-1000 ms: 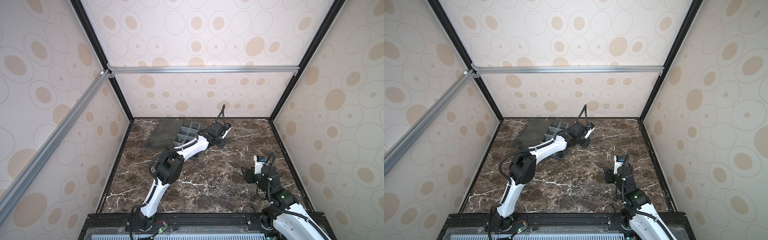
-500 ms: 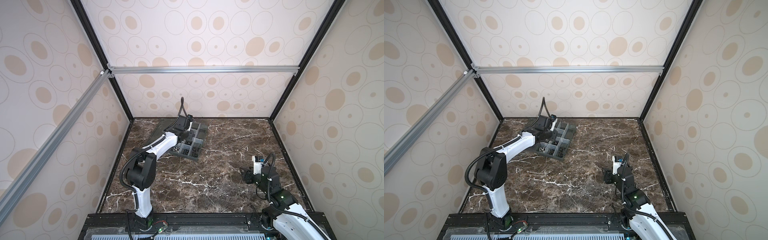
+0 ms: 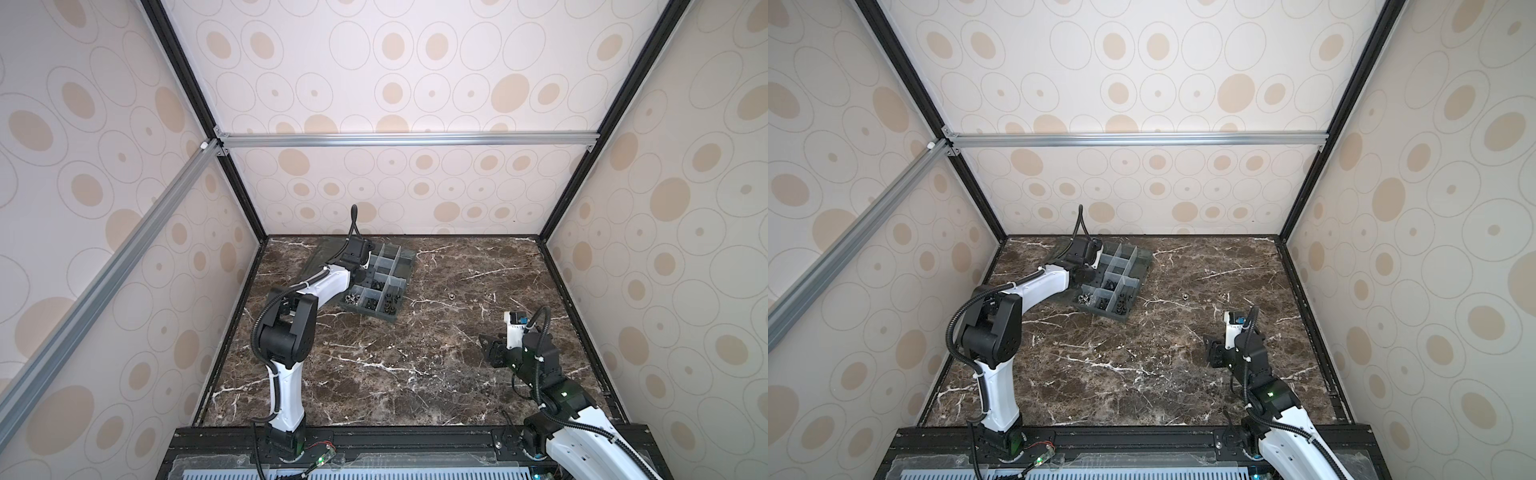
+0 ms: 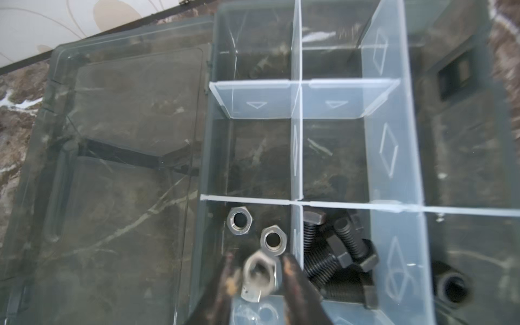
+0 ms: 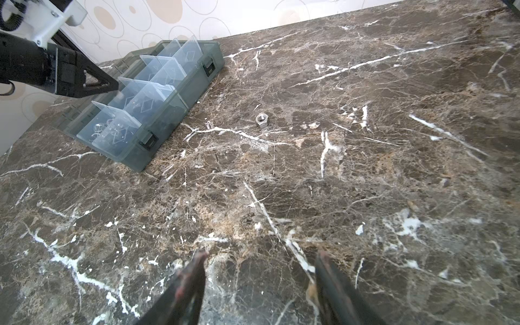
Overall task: Sort the screws and nuts into containers
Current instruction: Place the nut into the container.
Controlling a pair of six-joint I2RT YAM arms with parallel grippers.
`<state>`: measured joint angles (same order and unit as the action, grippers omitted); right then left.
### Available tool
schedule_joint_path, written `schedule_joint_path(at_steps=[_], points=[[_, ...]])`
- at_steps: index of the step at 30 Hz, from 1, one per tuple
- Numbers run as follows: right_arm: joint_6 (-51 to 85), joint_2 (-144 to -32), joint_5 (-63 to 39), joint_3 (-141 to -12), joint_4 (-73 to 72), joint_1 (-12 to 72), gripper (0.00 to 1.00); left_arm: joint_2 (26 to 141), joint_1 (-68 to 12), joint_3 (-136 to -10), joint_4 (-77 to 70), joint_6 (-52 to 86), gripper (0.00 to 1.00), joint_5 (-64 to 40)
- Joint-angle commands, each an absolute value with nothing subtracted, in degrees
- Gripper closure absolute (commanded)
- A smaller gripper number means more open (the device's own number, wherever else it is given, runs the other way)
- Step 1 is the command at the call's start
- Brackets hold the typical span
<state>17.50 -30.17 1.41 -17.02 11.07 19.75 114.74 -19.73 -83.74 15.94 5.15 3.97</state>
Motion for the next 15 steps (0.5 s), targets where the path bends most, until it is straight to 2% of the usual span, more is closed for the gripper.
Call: schedule_joint_path(at_steps=[1, 5, 7, 10, 15], points=[[17.1, -30.1, 1.4, -16.3, 10.1, 19.6, 0.36, 114.0, -19.9, -86.8, 16.3, 5.9, 0.55, 5.5], [17.8, -31.5, 2.7, -15.8, 7.5, 19.5, 0.33, 109.9, -21.9, -85.4, 14.7, 6.1, 0.49, 6.3], [19.3, -35.7, 3.8, -18.5, 7.0, 19.5, 0.32, 105.9, -24.2, -83.8, 12.2, 5.4, 0.48, 7.9], [20.2, -48.8, 2.3, -27.4, 7.4, 19.6, 0.31, 98.8, -28.6, -79.1, 4.6, 2.6, 0.43, 6.5], [19.5, -75.9, 1.2, -49.8, 19.0, 19.6, 0.38, 88.0, -34.8, -66.1, -14.2, -1.8, 0.34, -6.6]])
